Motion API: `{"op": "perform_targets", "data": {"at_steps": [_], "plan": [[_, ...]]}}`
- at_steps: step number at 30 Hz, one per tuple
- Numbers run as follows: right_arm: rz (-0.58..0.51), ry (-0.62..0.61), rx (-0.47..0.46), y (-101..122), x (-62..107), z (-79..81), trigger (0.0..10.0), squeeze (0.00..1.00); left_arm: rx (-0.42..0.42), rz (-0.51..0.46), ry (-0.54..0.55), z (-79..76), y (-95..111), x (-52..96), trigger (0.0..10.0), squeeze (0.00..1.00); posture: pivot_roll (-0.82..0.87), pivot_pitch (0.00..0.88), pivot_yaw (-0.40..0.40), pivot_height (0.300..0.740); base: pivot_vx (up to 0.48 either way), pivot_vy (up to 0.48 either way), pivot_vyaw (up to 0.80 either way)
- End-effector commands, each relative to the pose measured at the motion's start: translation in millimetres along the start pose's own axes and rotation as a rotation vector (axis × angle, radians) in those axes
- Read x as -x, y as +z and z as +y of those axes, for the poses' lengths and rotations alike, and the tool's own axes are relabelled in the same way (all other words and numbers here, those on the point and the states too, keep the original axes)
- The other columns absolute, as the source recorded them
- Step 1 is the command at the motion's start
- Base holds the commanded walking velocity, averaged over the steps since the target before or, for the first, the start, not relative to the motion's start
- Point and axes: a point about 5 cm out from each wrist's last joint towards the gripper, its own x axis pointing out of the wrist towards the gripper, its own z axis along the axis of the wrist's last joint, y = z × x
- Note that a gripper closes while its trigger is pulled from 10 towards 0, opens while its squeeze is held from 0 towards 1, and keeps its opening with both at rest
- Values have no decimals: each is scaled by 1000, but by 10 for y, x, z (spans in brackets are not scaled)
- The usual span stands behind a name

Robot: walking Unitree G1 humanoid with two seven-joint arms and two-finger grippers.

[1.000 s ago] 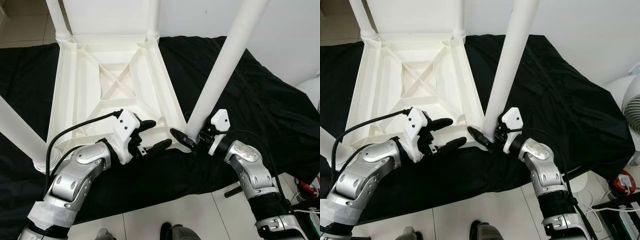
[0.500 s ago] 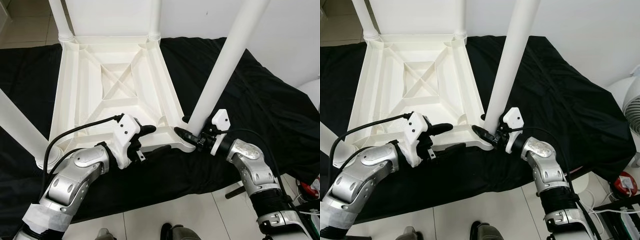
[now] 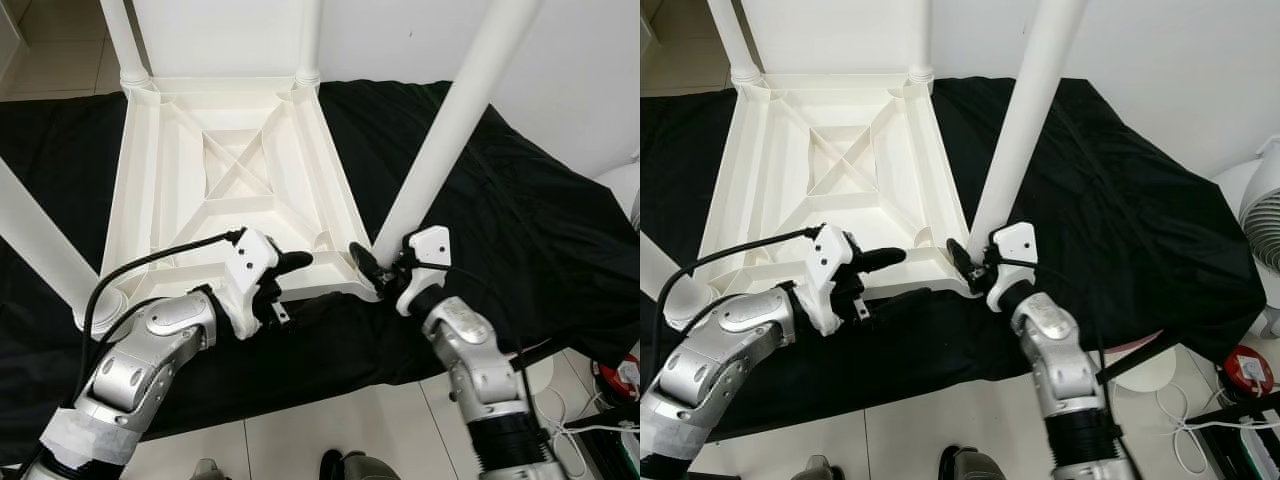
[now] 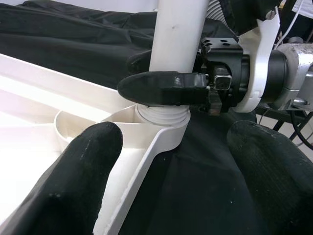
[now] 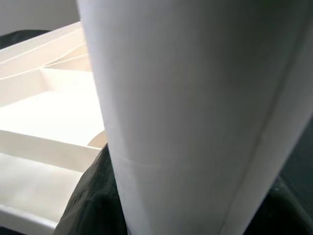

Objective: Building children table

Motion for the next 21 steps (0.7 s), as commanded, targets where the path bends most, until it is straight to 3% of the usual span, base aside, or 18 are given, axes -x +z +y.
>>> {"op": "perform_targets", "data": {"at_steps": [1,2,7,8,9,10,21], "plan": [[87,-32,-8,-170,47,15,0,0,6,1,-163,-103,-6,-16,10000,0,55,116,-58,740,0,0,0],[67,-98,-15,-148,20,72,0,0,6,-4,-158,-92,-2,-27,10000,0,52,108,-63,740,0,0,0],[36,-160,-41,-78,-38,187,0,0,6,-16,-147,-68,16,-49,10000,0,49,105,-61,740,0,0,0],[13,-147,-54,-41,-35,198,10000,0,6,-20,-148,-71,20,-58,10000,0,42,100,-61,740,0,0,0],[13,-147,-54,-41,-35,198,10000,0,6,-20,-148,-71,20,-58,10000,0,42,100,-61,740,0,0,0],[-18,-102,-53,13,15,148,10000,1000,6,-23,-151,-74,22,-70,10000,0,39,98,-62,740,0,0,0],[-55,25,40,118,319,-136,10000,1000,17,-31,-151,-92,17,-70,10000,0,39,101,-74,740,0,0,0]]}}
